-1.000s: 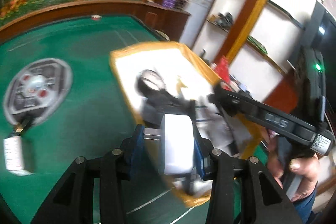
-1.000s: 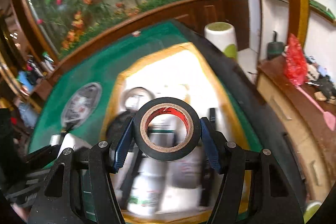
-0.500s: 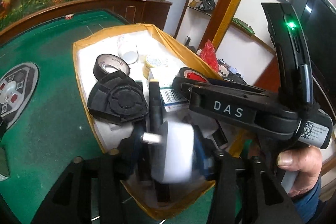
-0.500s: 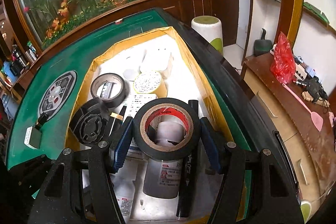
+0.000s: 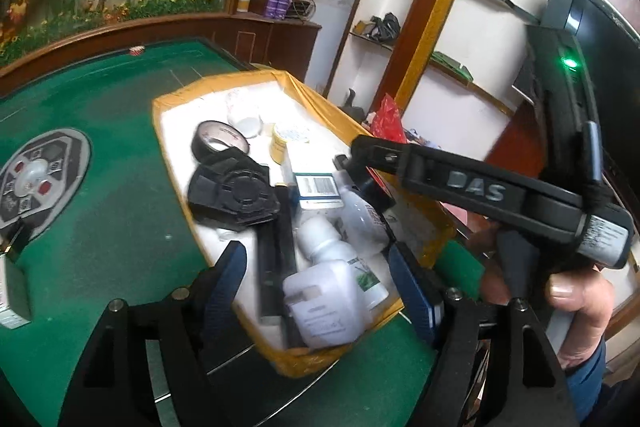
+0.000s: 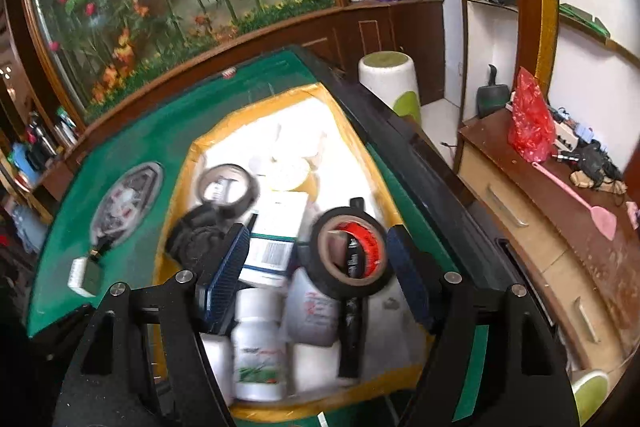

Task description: Organize rigid objects

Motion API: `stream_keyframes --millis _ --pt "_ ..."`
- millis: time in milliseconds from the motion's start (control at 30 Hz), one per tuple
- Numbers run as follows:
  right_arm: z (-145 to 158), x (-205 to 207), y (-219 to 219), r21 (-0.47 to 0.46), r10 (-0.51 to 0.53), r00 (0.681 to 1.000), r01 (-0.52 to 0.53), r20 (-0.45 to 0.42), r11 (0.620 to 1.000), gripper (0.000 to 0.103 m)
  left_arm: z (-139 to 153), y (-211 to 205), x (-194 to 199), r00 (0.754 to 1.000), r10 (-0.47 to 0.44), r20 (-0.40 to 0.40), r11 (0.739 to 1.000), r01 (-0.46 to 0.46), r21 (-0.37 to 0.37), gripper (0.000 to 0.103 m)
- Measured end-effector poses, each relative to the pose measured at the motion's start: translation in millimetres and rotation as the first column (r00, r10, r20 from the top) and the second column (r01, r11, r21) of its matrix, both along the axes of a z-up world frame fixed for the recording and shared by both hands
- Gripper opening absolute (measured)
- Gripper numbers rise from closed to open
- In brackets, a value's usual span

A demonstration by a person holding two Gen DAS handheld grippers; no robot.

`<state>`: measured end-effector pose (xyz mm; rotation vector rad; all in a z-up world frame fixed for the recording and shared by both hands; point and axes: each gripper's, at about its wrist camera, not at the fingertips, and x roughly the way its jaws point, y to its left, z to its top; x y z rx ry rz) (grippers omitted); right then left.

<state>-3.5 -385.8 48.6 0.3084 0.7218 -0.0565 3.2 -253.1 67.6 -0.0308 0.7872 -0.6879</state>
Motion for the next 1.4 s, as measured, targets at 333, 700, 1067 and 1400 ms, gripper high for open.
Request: stream_keyframes --millis 333,700,1067,1400 --pt "16.1 -7.3 54.7 -0.005 0.090 0.995 -0.090 0.037 0.996 0.072 1.1 64.3 10.5 0.990 0.140 -0.005 0.990 -0.140 -0.009 0.074" --pt "2.7 3.9 150.3 -0.050 0.293 0.956 -0.294 -0.030 0.954 0.072 14.2 178.5 17.2 0.898 0.423 0.119 0.905 -0.426 -0.005 0.074" --pt "-17.1 28.2 244.8 -0.054 0.447 0.887 -0.455 -0.119 0.889 0.072 9.7 244.4 18.9 0.787 0.589 0.184 0.795 -0.605 0.046 0.074" --pt "-19.9 53.5 297.2 -0.105 0.460 0.873 -0.479 -0.165 0.872 0.073 4.7 276.0 23.2 0.743 0.658 0.123 0.746 -0.665 0.032 0.074"
